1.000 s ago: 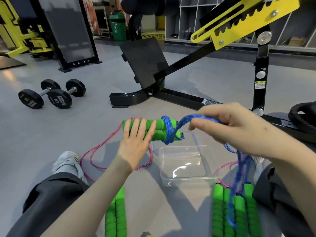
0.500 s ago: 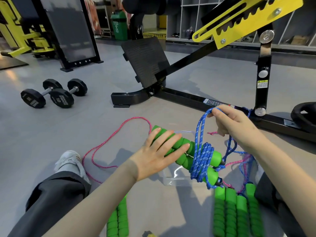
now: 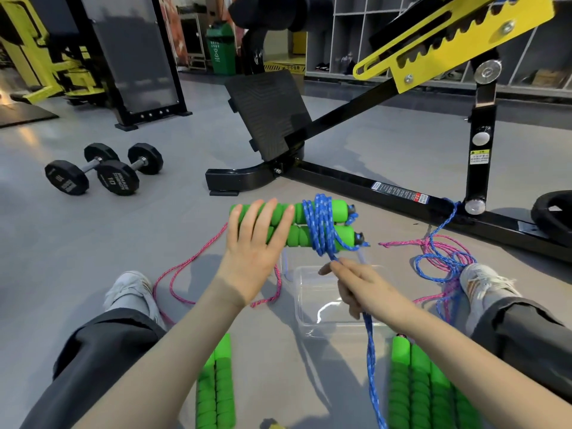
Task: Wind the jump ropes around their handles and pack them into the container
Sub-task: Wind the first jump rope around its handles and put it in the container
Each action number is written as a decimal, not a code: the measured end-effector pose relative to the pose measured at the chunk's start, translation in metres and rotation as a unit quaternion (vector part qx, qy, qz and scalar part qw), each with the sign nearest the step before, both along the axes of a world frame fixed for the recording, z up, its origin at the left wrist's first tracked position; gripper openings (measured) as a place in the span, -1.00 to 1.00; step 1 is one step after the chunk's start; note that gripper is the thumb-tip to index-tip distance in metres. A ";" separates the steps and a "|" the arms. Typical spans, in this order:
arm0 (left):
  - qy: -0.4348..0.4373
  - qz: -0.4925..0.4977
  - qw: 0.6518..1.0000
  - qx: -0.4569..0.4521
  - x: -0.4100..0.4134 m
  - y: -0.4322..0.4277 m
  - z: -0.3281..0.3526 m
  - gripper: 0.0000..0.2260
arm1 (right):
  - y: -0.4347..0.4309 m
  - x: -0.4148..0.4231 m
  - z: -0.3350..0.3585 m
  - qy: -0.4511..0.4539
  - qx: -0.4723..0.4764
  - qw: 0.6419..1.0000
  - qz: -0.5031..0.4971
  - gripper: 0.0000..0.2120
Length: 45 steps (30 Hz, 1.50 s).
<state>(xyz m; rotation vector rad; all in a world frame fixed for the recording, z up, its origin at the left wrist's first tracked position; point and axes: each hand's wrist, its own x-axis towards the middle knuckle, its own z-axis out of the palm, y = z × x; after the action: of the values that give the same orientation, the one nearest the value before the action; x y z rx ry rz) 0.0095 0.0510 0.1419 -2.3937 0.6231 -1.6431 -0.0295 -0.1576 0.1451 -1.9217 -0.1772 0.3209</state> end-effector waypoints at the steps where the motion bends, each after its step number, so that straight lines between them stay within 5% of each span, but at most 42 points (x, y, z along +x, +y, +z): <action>1: 0.008 0.020 1.000 -0.003 0.001 0.002 -0.001 -0.53 | 0.004 -0.003 0.001 0.009 -0.019 1.000 0.014 -0.73; 6: 0.046 0.099 0.994 -0.022 0.006 0.005 -0.006 -0.48 | 0.016 -0.018 0.016 -0.046 -0.166 0.984 0.047 -0.66; 11: 0.083 0.132 0.987 -0.031 0.004 -0.002 -0.010 -0.44 | 0.021 -0.038 0.040 -0.122 -0.361 0.912 0.154 -0.72; 24: 0.077 0.044 0.992 0.087 -0.003 -0.018 -0.011 -0.52 | -0.024 -0.035 0.118 -0.320 -0.193 0.917 0.142 -0.78; 27: 0.077 0.008 0.992 0.096 -0.007 -0.024 -0.011 -0.54 | -0.031 -0.027 0.116 -0.353 -0.175 0.916 0.084 -0.66; 36: 0.001 -0.120 0.986 0.118 -0.022 -0.037 -0.003 -0.62 | -0.053 -0.005 0.097 -0.303 -0.109 0.946 -0.035 -0.85; 45: -0.022 -0.167 0.983 0.072 -0.027 -0.041 0.007 -0.63 | -0.054 0.003 0.048 -0.140 0.019 0.990 -0.002 -0.87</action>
<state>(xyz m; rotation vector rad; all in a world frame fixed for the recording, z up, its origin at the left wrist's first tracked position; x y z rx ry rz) -0.0176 0.0104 0.1493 -2.2360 1.1450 -1.6982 -0.0268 -0.2113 0.1930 -1.9228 -0.3627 0.0424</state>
